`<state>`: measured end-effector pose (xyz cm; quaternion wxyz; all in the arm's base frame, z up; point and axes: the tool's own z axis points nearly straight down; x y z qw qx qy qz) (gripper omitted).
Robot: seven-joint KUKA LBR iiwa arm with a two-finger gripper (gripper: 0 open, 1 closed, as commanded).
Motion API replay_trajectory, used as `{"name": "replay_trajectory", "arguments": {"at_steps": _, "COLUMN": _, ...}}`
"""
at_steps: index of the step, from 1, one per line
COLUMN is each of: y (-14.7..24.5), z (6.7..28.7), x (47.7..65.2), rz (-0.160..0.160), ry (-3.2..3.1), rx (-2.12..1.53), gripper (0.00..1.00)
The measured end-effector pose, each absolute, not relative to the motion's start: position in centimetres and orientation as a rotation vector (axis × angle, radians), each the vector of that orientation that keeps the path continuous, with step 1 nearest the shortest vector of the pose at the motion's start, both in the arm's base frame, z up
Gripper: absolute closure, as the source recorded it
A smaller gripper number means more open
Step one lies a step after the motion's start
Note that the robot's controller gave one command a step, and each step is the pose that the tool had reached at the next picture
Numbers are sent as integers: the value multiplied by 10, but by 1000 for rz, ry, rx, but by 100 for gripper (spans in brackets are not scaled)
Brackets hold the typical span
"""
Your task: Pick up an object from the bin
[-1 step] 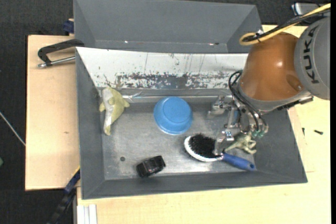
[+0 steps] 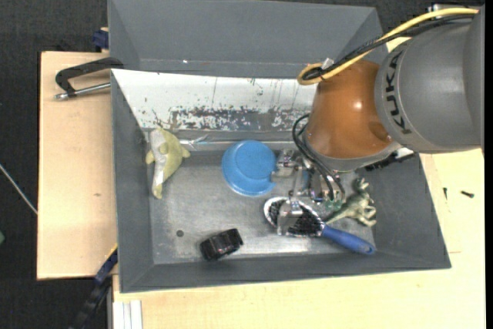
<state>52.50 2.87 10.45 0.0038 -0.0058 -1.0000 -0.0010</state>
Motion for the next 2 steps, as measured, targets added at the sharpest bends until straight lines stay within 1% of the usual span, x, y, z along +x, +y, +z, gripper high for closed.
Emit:
{"name": "replay_trajectory", "arguments": {"at_steps": 1, "y": 23, "z": 73, "x": 526, "rz": 3, "ry": -3141, "rx": -60, "gripper": 0}}
{"name": "replay_trajectory", "arguments": {"at_steps": 2, "y": 26, "z": 75, "x": 530, "rz": -3, "ry": -3159, "rx": -58, "gripper": 100}}
